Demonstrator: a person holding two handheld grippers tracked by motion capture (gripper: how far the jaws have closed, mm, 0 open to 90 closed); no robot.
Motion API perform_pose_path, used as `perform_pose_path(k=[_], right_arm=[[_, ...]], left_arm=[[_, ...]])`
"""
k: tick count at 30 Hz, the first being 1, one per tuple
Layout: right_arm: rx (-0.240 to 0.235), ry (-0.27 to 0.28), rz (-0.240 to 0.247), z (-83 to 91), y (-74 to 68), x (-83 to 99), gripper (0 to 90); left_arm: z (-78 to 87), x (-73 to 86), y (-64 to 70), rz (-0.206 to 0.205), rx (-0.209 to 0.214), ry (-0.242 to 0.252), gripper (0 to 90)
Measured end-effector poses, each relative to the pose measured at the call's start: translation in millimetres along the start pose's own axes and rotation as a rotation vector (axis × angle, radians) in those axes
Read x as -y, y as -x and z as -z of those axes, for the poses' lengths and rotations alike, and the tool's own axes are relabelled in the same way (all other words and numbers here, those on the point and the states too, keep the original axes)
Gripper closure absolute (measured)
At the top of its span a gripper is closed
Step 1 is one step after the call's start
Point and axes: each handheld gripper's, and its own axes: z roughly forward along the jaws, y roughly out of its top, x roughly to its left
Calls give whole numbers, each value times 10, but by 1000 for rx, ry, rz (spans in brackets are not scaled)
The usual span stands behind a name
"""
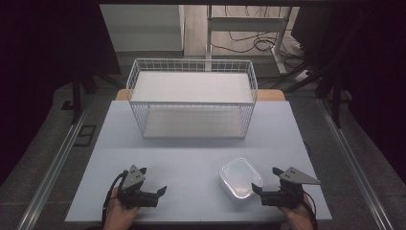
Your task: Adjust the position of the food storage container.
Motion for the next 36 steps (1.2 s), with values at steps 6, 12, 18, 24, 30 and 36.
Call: perform_pose_path(k=[6,12,18,24,30,36], right_arm=[[2,-27,-15,-21,-7,2,0],[7,-30,-45,-28,26,0,0],[8,-48,-22,-6,-3,-28,21],[32,-49,-9,87,-45,-75,216],[41,-78,46,240,-118,-108,559],[29,-110,44,374,-157,-24,850]], left_arm=[[-11,19,-8,1,19,-2,23],[-22,17,8,-21,34,-8,18],[-55,16,49,-51,38,-35,17],[-52,15,49,-53,33,-36,18],[-33,11,40,-50,23,-20,19],[-36,6,43,-38,25,-18,22]])
